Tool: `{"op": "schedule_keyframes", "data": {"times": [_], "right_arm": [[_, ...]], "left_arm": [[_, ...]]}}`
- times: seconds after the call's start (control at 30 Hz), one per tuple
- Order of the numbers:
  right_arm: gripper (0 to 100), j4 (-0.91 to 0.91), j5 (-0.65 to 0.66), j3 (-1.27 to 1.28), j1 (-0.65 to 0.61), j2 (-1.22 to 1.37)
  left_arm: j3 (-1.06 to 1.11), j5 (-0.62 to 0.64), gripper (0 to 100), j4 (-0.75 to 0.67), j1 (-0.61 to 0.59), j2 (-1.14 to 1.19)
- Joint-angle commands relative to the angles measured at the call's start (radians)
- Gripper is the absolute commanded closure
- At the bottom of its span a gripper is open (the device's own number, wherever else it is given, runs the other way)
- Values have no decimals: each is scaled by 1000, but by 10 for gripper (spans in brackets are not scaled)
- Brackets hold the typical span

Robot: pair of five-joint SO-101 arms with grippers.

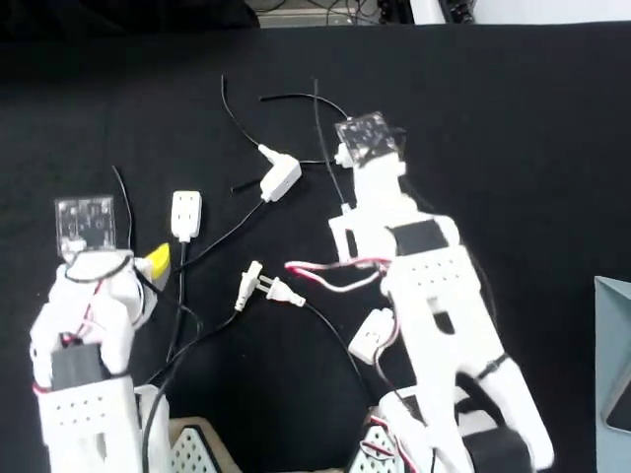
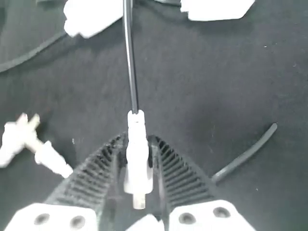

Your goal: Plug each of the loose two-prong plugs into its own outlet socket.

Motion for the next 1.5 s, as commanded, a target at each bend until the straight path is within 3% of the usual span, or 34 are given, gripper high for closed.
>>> {"op": "schedule_keyframes", "data": {"times": [0.0, 0.27, 0.53, 0.77, 0.93, 1.13, 1.3, 1.47], "right_arm": [[987, -184, -75, 90, -6, -64], [987, -368, -172, 191, 52, -77], [987, -384, -227, 194, 92, -73], [987, -445, -226, 243, 91, -71], [987, -505, -226, 274, 91, -73], [987, -503, -226, 277, 91, -77], [987, -505, -226, 277, 95, -77], [987, -505, -226, 277, 94, -77]], "left_arm": [[-257, -43, 700, 15, 47, 269], [-527, -71, 700, -66, 53, 735], [-667, -66, 700, -249, 147, 1155], [-768, -68, 704, -336, 171, 1392], [-783, -69, 714, -385, 188, 1496], [-792, -75, 877, -407, 193, 1531], [-782, -206, 931, -404, 188, 1517], [-750, -226, 960, -284, 186, 1350]]}}
